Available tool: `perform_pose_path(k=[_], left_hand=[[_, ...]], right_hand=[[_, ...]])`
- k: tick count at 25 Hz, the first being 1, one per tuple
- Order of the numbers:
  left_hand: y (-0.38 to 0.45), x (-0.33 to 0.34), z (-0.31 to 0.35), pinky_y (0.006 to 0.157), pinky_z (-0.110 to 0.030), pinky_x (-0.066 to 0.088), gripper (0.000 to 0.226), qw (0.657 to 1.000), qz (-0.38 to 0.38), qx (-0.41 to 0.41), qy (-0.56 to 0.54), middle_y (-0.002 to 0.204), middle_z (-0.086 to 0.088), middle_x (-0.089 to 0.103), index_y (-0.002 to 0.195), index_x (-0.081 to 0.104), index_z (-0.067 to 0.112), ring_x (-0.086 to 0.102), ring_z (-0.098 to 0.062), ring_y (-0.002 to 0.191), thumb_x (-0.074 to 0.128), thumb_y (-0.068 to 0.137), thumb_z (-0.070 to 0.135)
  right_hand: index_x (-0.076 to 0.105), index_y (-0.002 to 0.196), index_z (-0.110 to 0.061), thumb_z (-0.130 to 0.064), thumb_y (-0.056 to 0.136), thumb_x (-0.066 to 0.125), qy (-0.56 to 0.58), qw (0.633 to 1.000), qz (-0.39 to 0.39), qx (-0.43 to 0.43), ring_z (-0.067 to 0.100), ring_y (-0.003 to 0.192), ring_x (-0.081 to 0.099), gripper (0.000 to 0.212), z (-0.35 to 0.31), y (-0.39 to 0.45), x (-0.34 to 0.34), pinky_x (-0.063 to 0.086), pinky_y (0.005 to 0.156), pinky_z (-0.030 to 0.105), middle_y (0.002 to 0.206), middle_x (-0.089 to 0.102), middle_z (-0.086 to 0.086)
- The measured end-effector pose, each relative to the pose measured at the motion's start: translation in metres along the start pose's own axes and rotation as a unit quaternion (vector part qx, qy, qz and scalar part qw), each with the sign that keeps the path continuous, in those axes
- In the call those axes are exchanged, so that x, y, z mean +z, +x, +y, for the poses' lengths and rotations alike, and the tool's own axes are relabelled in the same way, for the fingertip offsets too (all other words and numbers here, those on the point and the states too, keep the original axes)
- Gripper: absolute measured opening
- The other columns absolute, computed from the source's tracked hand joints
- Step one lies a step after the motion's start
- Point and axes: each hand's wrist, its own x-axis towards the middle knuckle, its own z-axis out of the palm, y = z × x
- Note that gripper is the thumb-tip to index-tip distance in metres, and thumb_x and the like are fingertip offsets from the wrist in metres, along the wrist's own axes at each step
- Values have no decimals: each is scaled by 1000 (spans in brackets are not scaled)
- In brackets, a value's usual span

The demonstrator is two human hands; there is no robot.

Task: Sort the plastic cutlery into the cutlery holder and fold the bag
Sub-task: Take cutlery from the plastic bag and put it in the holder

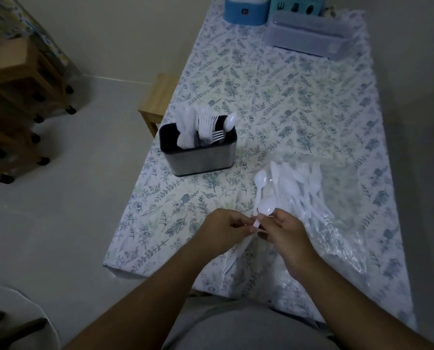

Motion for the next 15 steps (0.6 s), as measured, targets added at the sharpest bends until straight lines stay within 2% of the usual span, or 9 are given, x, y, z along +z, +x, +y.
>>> perform_pose_path(k=[2,5,8,11,13,15], left_hand=[[8,12,0,63,-10,43,14,995,43,-25,90,78,16,68,94,76,20,61,5,68,77,86,31],[17,31,-1,69,-19,46,27,986,68,-67,139,93,3,67,105,67,16,62,-11,83,75,86,34],[22,42,0,67,-24,51,20,983,74,-58,158,85,-3,68,94,70,11,61,-14,73,75,87,28],[21,40,2,57,-18,45,21,985,111,-79,109,76,2,65,85,68,13,60,-12,67,77,84,32],[21,39,6,59,-21,52,21,987,137,-82,37,73,1,69,80,68,16,65,-13,65,82,80,31],[21,42,15,64,-30,60,21,989,134,-61,-19,72,-3,73,77,70,16,71,-18,65,86,76,29]], right_hand=[[69,88,-10,-12,93,61,39,998,51,26,33,87,75,10,4,2,-13,60,88,51,81,76,9],[69,106,-17,-6,92,54,55,994,68,64,27,74,72,23,12,1,-25,63,74,44,85,69,13],[67,113,-13,-1,92,53,42,995,40,79,22,68,63,29,19,-2,-26,56,61,34,87,64,14],[66,118,-11,1,95,52,38,997,17,69,18,67,61,29,18,-4,-26,53,56,25,87,65,12],[69,115,-13,1,97,53,16,999,3,50,18,72,67,28,13,-6,-24,54,55,20,91,72,9],[74,109,-17,-2,96,56,-9,999,-24,35,26,83,74,27,8,-6,-21,62,68,29,92,78,9]])
